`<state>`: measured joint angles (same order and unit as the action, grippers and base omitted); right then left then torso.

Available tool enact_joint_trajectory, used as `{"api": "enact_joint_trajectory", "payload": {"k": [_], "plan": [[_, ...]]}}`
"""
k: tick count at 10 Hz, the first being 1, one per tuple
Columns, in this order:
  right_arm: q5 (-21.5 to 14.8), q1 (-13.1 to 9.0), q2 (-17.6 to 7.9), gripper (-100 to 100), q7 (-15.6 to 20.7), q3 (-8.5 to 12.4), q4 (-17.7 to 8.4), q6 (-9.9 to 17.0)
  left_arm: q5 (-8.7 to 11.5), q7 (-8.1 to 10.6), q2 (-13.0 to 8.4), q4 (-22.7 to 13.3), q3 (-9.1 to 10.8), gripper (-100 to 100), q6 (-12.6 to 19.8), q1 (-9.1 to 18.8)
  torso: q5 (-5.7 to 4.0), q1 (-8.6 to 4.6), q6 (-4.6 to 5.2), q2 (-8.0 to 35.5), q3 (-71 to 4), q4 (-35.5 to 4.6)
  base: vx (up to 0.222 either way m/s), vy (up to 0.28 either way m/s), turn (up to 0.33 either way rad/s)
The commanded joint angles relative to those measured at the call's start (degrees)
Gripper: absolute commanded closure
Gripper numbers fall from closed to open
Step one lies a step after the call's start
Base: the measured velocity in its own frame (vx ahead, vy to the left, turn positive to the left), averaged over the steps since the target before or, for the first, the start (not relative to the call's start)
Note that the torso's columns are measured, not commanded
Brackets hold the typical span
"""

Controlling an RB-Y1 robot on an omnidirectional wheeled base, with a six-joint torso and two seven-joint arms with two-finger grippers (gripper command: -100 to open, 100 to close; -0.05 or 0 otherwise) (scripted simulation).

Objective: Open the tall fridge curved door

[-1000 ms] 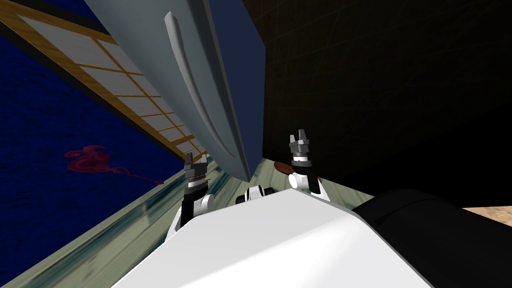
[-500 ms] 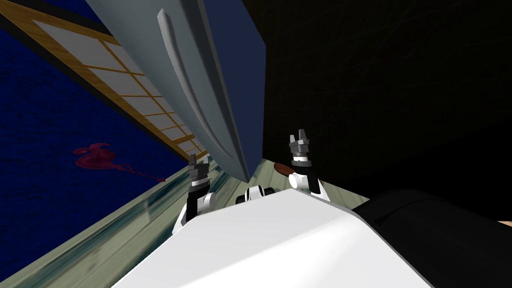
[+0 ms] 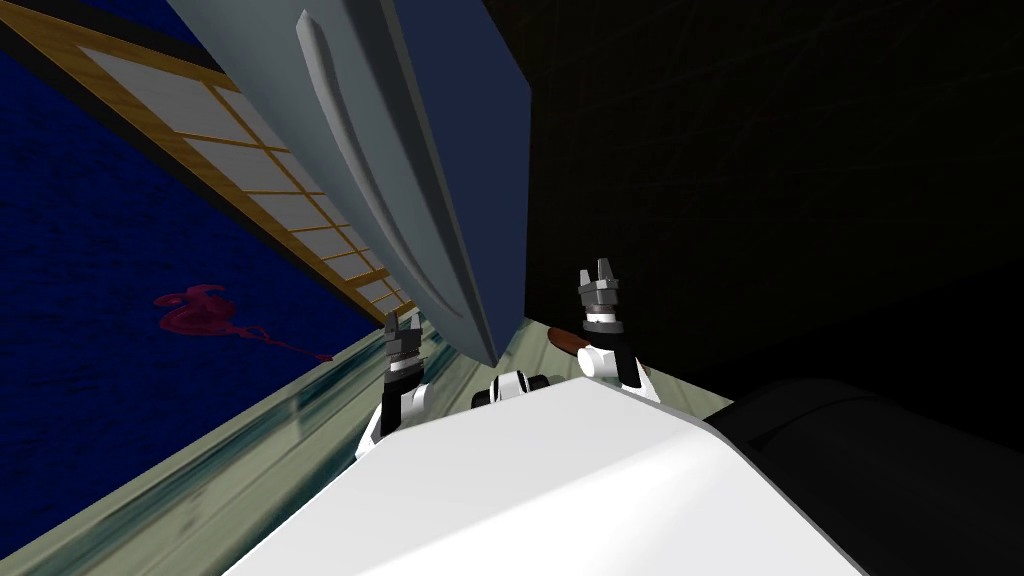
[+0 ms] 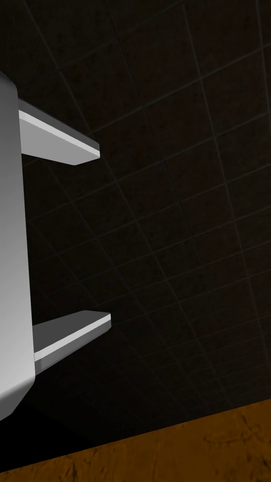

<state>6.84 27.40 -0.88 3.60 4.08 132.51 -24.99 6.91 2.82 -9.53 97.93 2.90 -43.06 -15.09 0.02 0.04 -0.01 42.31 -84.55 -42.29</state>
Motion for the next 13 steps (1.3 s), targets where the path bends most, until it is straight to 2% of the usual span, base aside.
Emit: {"api": "enact_joint_trajectory", "payload": {"k": [1, 3, 4, 6, 7, 8, 11, 13], "plan": [[0.00, 0.00, 0.00, 0, 0.00, 0.00, 0.00, 0.00, 0.62, -0.33, -0.18, -4.69, 0.19, -100, -2.75, 2.35, -0.03, -0.06, 0.01, -0.02, -0.01, 0.01, 0.017, -0.083, 0.053], [0.00, 0.00, 0.00, 0, 0.00, -0.01, 0.00, 0.00, 0.62, -0.33, -0.18, -6.81, 0.19, -100, -2.75, 2.35, -0.04, -0.08, 0.01, -0.05, -0.03, 0.02, 0.022, -0.052, 0.014], [0.00, 0.00, 0.00, 0, 0.00, 0.00, 0.00, 0.00, 1.02, -0.68, -0.28, -8.86, 0.24, -100, -4.35, 3.80, 0.01, 0.09, 0.01, -0.01, -0.01, 0.01, 0.012, -0.040, 0.035], [0.00, 0.00, 0.00, 0, 0.00, 0.00, 0.00, 0.00, 1.02, -0.68, -0.28, -10.48, 0.24, -100, -4.35, 3.80, -0.02, -0.03, 0.01, 0.00, 0.00, 0.00, 0.008, -0.038, 0.020], [0.00, -0.01, 0.00, 0, 0.00, 0.00, 0.00, 0.00, 1.41, -1.12, -0.44, -12.84, 0.26, -100, -5.90, 5.23, -0.01, 0.00, 0.01, 0.01, 0.00, 0.00, 0.010, -0.050, 0.039], [0.00, 0.00, 0.00, 0, 0.00, 0.00, 0.00, 0.00, 1.41, -1.12, -0.44, -14.16, 0.26, -100, -5.90, 5.23, -0.03, -0.08, 0.01, -0.03, -0.02, 0.01, 0.012, -0.056, 0.023], [0.00, 0.00, 0.00, 0, 0.00, 0.00, 0.00, 0.00, 2.15, -2.28, -0.85, -19.44, 0.21, -100, -8.78, 8.03, -0.02, -0.04, 0.00, -0.04, -0.03, 0.02, 0.017, -0.063, 0.020], [0.00, 0.00, 0.00, 0, 0.00, 0.00, 0.00, 0.00, 2.15, -2.28, -0.85, -21.44, 0.21, -100, -8.78, 8.03, -0.01, 0.00, 0.01, -0.01, -0.01, 0.01, 0.011, -0.038, 0.005]]}}
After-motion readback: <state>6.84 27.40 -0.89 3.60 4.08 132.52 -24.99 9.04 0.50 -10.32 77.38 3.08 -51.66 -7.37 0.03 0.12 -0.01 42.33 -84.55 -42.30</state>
